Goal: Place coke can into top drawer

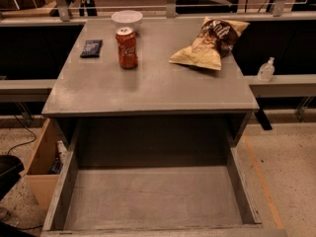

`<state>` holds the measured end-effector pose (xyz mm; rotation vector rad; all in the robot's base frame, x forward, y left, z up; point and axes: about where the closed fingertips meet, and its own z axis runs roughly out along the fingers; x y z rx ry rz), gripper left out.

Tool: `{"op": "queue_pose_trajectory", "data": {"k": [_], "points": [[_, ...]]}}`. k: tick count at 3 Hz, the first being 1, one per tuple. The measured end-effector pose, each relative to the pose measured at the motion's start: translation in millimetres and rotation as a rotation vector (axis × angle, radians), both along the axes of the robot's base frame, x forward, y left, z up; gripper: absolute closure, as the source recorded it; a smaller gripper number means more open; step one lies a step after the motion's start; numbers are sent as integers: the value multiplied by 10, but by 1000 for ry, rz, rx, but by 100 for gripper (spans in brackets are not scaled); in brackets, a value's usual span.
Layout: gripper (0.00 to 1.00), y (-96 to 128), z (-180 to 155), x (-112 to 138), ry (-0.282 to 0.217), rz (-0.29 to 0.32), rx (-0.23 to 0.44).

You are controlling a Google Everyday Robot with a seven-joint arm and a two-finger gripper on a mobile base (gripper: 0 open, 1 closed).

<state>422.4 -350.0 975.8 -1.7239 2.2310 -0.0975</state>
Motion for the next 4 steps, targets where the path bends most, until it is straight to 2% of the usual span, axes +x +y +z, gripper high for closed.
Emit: {"op": "queue_pose_trajectory", "data": {"k": [1,2,4], "points": [[0,-66,0,-8,0,0,0],[0,-199,-2,-25,0,0,0],[0,-328,-2,-42,0,0,0]]}}
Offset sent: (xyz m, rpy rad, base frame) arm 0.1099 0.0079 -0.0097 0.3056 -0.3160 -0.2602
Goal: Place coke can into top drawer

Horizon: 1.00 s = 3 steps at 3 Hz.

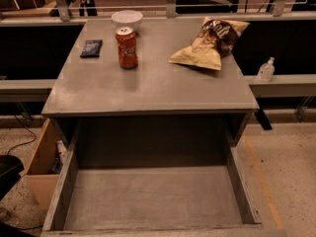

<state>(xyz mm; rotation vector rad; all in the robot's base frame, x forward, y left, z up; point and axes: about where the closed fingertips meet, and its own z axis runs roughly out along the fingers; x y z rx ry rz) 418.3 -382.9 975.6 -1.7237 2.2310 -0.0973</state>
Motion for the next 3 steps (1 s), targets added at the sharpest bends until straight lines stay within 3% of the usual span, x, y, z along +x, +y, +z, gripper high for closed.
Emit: {"op": "queue_pose_trajectory", "data": {"k": [1,2,3], "points": [[0,-65,0,-9,0,0,0],[23,-219,0,-29,0,0,0],[23,-285,1,-37,0,0,-1]]}}
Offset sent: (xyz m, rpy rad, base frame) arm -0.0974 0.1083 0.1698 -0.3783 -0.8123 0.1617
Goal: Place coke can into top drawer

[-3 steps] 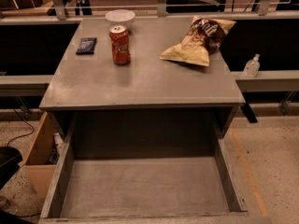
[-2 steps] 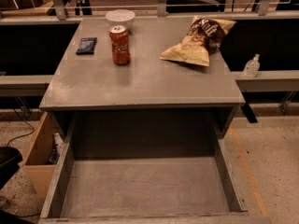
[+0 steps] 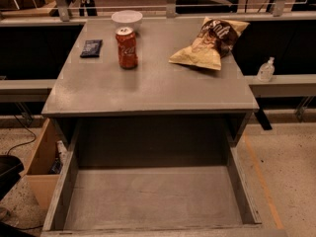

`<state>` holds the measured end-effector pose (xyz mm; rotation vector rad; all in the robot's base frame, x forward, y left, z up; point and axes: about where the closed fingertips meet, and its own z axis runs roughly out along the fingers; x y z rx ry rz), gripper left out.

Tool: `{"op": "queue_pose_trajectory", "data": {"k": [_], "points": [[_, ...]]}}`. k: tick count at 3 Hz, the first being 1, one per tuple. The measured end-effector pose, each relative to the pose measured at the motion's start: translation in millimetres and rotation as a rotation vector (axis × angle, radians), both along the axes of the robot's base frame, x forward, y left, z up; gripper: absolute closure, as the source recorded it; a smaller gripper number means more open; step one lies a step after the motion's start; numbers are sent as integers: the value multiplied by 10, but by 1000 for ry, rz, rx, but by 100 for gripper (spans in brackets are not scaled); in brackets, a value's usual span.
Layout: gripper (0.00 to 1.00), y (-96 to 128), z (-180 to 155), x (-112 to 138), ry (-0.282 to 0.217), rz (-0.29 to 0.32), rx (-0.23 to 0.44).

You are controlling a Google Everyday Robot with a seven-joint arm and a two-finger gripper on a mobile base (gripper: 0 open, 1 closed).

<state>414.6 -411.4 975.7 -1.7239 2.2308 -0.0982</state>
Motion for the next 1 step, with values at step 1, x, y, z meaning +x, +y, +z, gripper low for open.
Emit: {"op": "queue_pose_trajectory", "data": {"k": [1], "points": [[0,-86,0,-11,0,0,0]]}}
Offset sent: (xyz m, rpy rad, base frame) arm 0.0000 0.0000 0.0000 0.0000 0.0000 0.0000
